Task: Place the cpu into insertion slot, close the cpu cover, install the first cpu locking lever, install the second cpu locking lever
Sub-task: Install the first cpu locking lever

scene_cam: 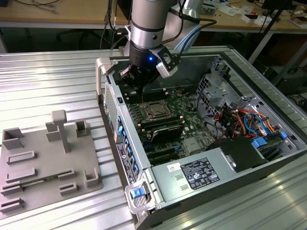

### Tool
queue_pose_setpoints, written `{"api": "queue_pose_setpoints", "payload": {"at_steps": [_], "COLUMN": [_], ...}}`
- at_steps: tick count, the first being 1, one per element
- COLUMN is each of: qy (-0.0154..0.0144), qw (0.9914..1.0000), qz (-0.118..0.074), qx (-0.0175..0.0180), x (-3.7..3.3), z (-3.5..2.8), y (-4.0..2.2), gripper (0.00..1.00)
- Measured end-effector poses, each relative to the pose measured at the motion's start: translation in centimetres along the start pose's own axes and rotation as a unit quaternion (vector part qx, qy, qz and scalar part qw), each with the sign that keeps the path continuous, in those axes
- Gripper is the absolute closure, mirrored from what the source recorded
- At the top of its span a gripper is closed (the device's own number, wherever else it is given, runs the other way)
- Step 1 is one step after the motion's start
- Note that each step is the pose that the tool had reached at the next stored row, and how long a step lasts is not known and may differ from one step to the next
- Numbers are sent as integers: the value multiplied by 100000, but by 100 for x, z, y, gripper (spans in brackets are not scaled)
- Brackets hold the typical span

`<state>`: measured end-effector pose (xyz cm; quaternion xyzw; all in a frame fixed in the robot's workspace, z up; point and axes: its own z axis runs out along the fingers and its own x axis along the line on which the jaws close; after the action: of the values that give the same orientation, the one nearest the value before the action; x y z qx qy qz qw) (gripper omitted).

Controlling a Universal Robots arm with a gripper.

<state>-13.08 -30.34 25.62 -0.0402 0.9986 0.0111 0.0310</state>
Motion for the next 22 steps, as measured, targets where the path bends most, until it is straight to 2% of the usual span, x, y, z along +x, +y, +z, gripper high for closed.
{"api": "queue_pose_setpoints", "payload": {"at_steps": [3, 6, 7, 8, 10, 12, 22], "qy": [10, 8, 19, 23, 18, 15, 20], "qw": [100000, 100000, 100000, 100000, 100000, 100000, 100000], "qz": [8, 6, 3, 6, 10, 2, 4], "qx": [-6, -10, -5, -5, -9, -12, -7], "x": [-115, -192, -261, -301, -345, -373, -391], "z": [18, 31, 42, 50, 59, 68, 84], "y": [-7, -13, -18, -21, -24, -26, -28], "gripper": [89, 89, 89, 89, 89, 89, 89]}}
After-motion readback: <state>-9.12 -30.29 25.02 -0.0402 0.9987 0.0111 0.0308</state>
